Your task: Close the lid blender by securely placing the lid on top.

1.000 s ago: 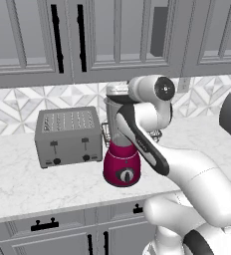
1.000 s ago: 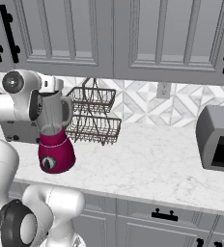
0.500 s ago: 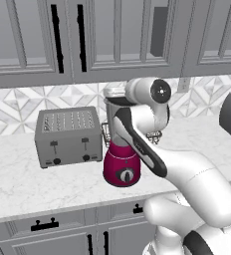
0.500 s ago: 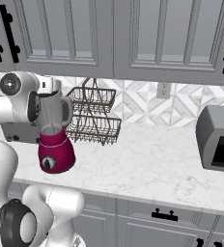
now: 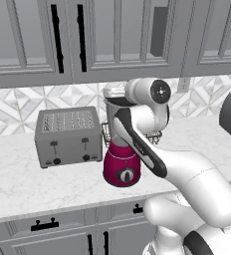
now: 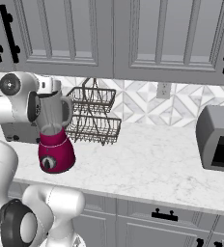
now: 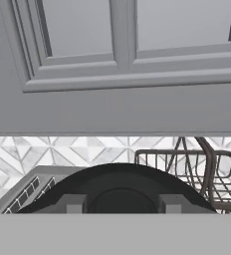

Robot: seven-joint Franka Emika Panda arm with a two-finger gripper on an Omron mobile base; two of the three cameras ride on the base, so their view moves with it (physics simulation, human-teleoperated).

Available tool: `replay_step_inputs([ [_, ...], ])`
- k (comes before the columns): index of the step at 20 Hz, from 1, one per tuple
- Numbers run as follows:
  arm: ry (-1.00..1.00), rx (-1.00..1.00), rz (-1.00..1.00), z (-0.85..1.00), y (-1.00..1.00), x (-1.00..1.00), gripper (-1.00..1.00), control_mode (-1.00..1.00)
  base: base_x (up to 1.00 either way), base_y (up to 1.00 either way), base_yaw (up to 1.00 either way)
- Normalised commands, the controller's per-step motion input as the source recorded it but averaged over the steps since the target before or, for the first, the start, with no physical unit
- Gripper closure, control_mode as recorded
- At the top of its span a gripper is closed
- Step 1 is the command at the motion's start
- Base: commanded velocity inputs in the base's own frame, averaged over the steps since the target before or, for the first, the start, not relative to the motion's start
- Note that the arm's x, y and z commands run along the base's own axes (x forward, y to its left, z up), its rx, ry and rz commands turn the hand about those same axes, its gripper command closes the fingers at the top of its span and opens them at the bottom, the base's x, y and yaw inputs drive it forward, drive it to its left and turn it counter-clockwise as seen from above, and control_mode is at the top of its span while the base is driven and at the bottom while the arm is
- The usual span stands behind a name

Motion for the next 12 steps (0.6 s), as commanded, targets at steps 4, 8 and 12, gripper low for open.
replay_step_inputs([
  [4, 0.01, -0.02, 0.00, 0.00, 0.00, -0.20, 1.00, -1.00, 0.00, 0.00, 0.00],
  [8, 0.03, -0.04, 0.00, 0.00, 0.00, -0.38, 1.00, -1.00, 0.00, 0.00, 0.00],
  [12, 0.02, -0.04, 0.00, 0.00, 0.00, -0.20, 1.00, -1.00, 0.00, 0.00, 0.00],
])
